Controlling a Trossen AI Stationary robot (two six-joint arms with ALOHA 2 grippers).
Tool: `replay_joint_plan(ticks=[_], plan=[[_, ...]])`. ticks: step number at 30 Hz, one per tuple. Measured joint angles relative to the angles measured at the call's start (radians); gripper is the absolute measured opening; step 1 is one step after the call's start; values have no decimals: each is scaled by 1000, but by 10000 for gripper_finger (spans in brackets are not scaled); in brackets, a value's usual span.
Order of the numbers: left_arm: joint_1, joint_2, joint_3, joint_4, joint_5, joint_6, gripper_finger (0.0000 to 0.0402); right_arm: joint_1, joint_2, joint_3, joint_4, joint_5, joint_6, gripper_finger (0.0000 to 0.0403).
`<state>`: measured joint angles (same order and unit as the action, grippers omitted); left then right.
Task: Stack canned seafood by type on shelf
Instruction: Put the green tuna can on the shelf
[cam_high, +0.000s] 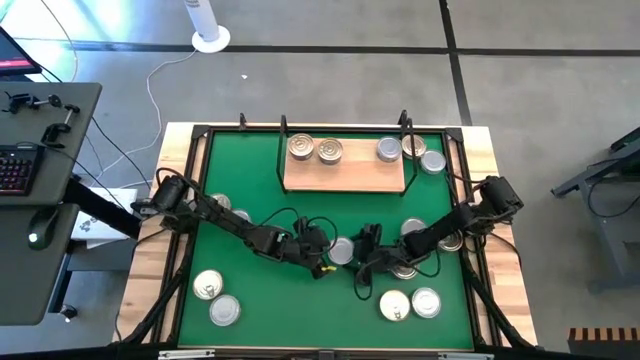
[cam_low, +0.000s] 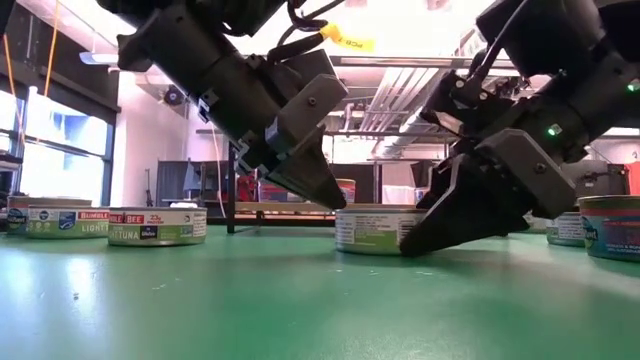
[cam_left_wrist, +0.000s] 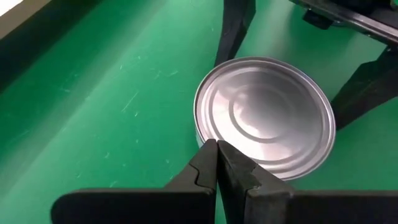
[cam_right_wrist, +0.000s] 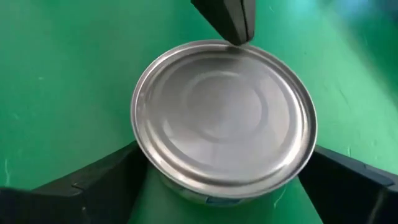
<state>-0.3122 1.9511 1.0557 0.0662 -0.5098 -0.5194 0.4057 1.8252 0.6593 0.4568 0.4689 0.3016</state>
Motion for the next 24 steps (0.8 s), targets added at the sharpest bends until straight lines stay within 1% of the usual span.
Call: replay_joint_plan(ticks=[2,7,9,10,13,16,19,22,24], plan=[[-1,-1,0,-4,2,0,0,0,0,6,3,-4,-43,389],[-1,1,0,-2,1,0,0,-9,0,8,16,-12,-54,390],[0,10,0,10,-12,1,0,-16,0,8,17,-22,-50,390],[0,15,0,28,2,0,0,-20,1,8,34,-24,-48,390],[1,41,1,64,-17,6,0,-35,6,15,43,-28,8,390],[1,64,1,120,-11,25,0,-48,36,15,50,-36,3,390],[2,64,1,125,-6,26,0,-51,64,20,76,-32,10,390],[2,64,1,124,2,43,0,-53,64,21,75,-68,-8,390],[1,65,1,126,6,45,0,-53,55,21,65,-68,7,390]])
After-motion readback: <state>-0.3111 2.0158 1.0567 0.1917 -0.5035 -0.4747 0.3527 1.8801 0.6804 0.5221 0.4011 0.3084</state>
